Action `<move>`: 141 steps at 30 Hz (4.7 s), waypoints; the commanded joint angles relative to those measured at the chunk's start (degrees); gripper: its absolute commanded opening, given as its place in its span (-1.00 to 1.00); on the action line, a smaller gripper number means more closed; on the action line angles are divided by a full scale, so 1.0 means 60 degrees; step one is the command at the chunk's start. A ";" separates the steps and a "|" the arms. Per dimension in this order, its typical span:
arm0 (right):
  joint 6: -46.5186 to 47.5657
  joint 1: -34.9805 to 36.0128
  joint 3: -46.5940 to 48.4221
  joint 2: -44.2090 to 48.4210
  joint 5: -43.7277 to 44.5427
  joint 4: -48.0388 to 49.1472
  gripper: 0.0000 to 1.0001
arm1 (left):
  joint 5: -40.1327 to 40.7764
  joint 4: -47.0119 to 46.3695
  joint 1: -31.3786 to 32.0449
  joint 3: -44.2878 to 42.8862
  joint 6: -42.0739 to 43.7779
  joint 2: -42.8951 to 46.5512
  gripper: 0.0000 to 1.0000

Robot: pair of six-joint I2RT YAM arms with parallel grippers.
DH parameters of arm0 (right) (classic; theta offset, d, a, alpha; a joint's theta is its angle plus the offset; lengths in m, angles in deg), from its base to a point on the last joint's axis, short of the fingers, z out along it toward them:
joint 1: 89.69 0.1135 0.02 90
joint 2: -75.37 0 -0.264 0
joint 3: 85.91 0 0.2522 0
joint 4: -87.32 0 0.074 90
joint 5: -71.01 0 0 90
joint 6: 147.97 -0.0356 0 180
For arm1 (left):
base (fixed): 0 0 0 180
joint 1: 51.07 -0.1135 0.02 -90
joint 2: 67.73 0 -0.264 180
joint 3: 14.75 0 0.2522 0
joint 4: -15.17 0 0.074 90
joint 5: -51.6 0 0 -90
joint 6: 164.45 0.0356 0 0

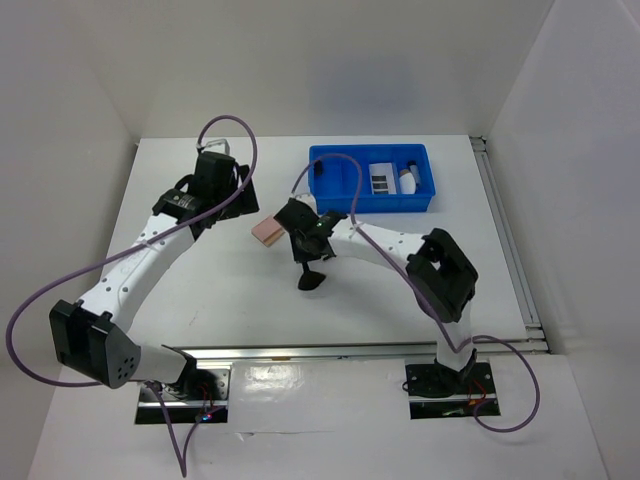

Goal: Organize the makeup

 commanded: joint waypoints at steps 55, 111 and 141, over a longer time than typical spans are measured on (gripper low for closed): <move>0.2434 -0.3989 0.5413 -0.1263 0.0272 0.1952 -0.75 | 0.0208 -0.0055 0.0002 -0.0368 0.0157 -0.0038 0.87; 0.1980 -0.4311 0.7043 -0.4635 -0.1590 0.1289 -1.00 | 0.0486 0.0120 0.0002 -0.0456 0.0245 -0.0536 0.87; 0.0653 -0.3579 0.1012 0.1604 -0.0049 0.1731 0.00 | 0.0179 -0.0070 0.0002 -0.0280 0.0157 0.0123 0.87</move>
